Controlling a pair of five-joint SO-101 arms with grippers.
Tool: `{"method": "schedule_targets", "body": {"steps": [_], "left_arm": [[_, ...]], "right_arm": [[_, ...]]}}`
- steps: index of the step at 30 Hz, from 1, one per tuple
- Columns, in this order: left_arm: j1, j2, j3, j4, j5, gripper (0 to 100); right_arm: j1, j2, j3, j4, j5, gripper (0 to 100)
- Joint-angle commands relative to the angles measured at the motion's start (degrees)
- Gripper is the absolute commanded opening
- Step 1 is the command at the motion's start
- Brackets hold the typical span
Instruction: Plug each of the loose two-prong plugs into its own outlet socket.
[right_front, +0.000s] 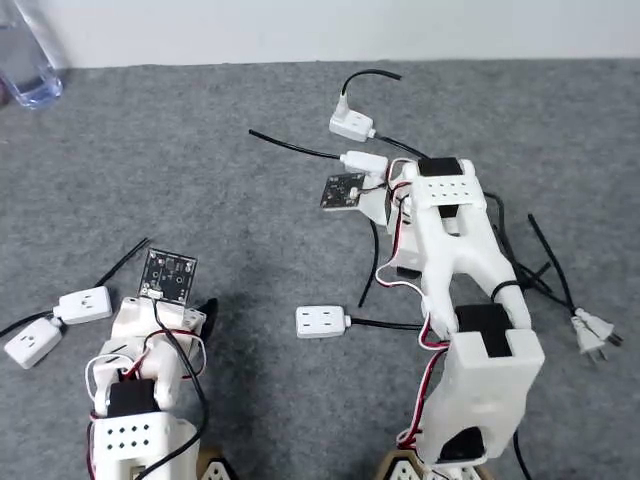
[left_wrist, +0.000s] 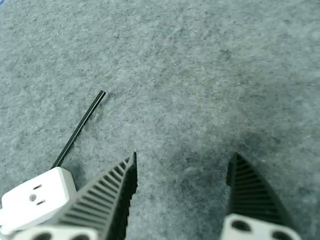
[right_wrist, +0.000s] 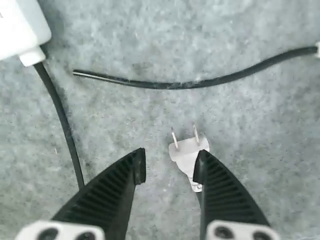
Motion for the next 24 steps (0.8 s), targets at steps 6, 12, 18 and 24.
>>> {"method": "schedule_targets", "body": {"steps": [6,12,18,24], "left_arm": [[0.53,-0.70,-0.13,-1.32,-0.53,28],[0.53,-0.70,-0.13,-1.32,-0.53,28],[0.53,-0.70,-0.13,-1.32,-0.53,28],[0.53,-0.70,-0.13,-1.32,-0.53,28]], "right_arm": [[5.67,-1.27,-0.79,0.13,13.54,22.7],[9.10,-0.40,-0.44,-4.00,21.71,22.7],[9.01,4.09,-0.88,-5.23,28.84,22.7],[9.01,8.22,-0.88,-11.38,28.75,22.7]]}}
